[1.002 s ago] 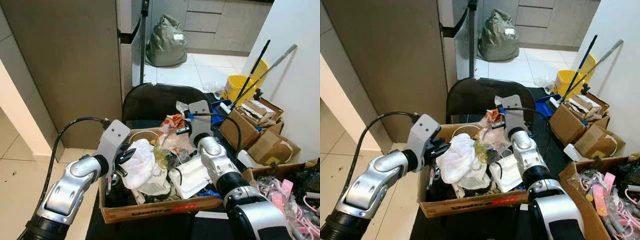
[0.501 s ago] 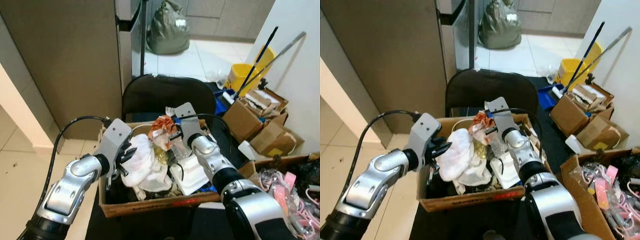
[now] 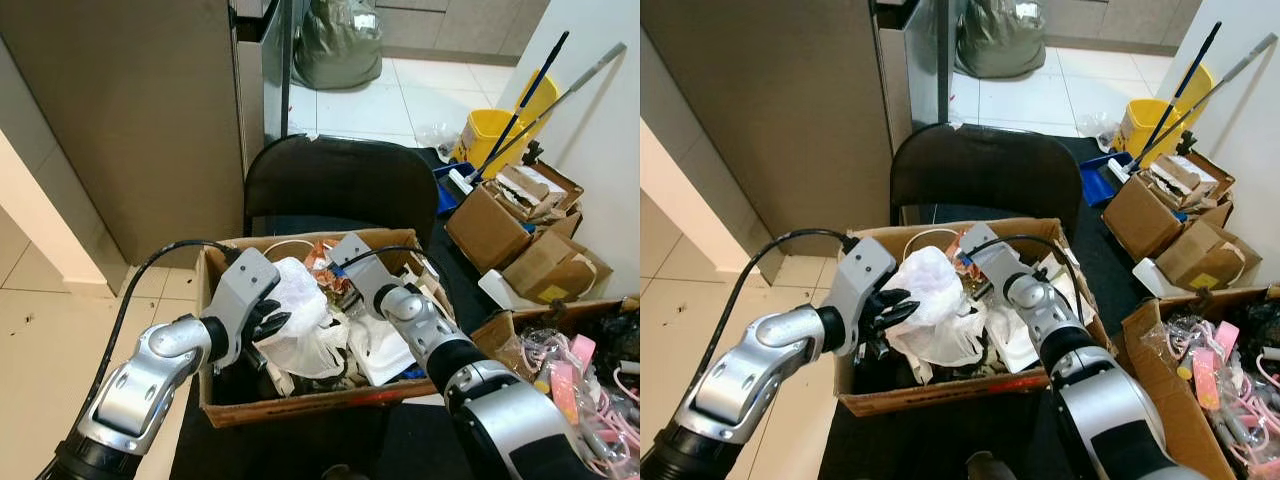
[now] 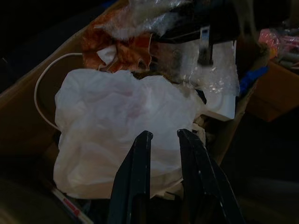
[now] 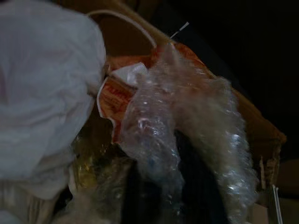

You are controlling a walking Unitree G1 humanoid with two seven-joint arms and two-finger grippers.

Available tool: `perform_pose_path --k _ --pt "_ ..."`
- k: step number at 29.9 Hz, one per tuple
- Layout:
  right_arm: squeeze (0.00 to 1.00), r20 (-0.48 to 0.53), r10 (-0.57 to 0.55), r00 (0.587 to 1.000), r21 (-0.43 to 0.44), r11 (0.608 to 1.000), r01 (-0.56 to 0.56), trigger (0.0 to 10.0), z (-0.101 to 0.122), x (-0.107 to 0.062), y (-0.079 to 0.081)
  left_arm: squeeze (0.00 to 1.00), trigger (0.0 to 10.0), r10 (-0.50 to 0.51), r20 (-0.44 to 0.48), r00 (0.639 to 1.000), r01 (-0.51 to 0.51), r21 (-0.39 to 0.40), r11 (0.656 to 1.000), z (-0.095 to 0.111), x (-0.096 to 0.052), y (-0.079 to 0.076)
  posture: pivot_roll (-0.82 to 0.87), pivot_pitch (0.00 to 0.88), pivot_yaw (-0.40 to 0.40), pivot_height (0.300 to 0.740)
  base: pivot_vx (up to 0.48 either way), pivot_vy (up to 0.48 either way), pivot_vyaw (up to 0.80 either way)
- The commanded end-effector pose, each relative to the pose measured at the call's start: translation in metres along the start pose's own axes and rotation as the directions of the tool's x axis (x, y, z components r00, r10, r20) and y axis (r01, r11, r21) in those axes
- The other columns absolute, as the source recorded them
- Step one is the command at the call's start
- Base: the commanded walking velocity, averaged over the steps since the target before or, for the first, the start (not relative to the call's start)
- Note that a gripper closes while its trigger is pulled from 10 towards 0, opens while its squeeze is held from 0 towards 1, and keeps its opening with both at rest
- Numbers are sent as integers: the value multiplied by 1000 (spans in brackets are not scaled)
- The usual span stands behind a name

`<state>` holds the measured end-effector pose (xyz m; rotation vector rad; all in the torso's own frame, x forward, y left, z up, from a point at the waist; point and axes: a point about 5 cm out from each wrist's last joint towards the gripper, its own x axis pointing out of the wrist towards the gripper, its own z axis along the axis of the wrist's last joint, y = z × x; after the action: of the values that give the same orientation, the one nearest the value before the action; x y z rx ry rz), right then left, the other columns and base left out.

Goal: Picking trash to rubbish bin

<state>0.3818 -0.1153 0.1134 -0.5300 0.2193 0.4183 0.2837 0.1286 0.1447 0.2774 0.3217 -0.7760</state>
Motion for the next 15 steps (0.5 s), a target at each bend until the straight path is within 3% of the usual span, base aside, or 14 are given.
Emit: perform_pose_path --k 1,9,15 --pt "1000 -14 -3 1000 39 999 3 10000 -2 0 -2 0 10000 -17 -24 1000 17 5 1000 -3 -1 -1 -12 201 -37 740 0 0 0" --pt "1000 18 -18 1000 109 994 16 10000 2 -1 -9 0 10000 6 -19 1000 -5 10 1000 -1 1 5 -7 155 -43 740 0 0 0" --pt "1000 73 76 994 164 983 -87 10000 9 -2 -9 0 10000 29 -5 1000 -28 9 1000 2 1 11 -11 143 -41 740 0 0 0"
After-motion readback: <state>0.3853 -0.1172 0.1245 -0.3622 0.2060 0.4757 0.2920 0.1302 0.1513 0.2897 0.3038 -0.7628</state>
